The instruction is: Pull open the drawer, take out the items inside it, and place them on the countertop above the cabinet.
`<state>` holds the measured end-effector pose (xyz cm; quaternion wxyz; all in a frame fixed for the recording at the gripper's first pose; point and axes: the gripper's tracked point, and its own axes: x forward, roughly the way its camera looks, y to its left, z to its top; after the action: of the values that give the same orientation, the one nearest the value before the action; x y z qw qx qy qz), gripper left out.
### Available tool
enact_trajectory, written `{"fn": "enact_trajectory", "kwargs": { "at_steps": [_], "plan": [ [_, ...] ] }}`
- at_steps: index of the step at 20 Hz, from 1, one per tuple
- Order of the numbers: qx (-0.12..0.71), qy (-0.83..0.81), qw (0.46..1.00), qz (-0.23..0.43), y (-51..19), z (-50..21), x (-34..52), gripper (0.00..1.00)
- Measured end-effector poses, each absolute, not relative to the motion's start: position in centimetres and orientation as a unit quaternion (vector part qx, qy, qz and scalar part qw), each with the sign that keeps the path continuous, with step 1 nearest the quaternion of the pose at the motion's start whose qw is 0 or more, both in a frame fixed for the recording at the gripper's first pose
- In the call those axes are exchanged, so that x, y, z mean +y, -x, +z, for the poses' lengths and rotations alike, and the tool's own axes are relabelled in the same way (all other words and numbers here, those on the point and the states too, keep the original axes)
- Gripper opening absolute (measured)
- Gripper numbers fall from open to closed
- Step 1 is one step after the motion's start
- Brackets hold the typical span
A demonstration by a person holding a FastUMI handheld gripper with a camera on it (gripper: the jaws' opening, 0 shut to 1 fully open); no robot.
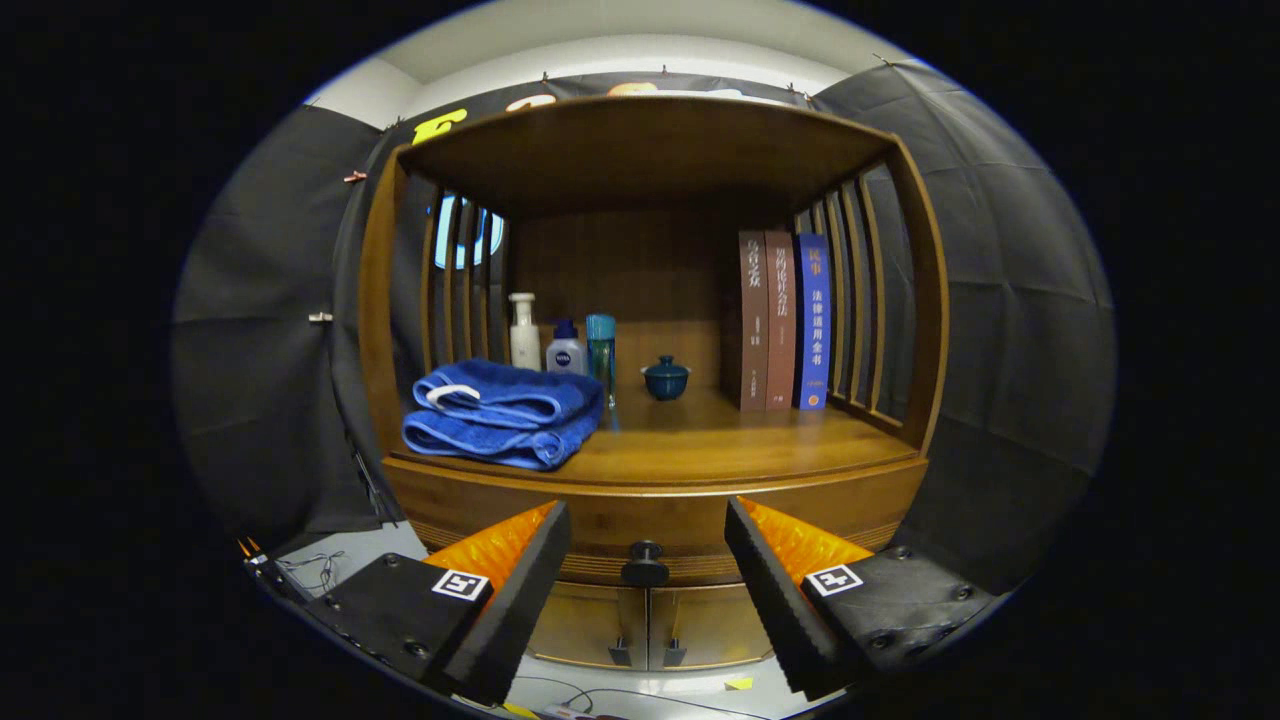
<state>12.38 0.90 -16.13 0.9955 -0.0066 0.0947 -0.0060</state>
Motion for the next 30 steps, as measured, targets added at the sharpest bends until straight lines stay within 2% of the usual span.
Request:
{"fn": "enact_trajectory", "kwargs": {
  "at_steps": [9,11,15,17,18,20,21,30],
  "plan": [
    [0.153,-0.002,0.988,-0.019,-16.7,-23.6,0.5,1.00],
    [0.162,-0.008,0.987,-0.021,-17.1,-24.7,0.6,0.92],
    [0.181,-0.008,0.983,-0.020,-17.7,-26.3,0.6,0.55],
    [0.177,-0.013,0.984,-0.015,-18.1,-26.1,0.6,0.56],
    [0.182,-0.018,0.983,-0.013,-17.4,-26.5,0.9,0.47],
    [0.178,-0.019,0.984,-0.013,-17.6,-26.3,0.6,0.47],
    [0.181,-0.017,0.983,-0.013,-17.7,-26.5,0.6,0.38],
    [0.202,-0.011,0.979,-0.020,-15.4,-26.3,0.5,0.38]
  ]
}}
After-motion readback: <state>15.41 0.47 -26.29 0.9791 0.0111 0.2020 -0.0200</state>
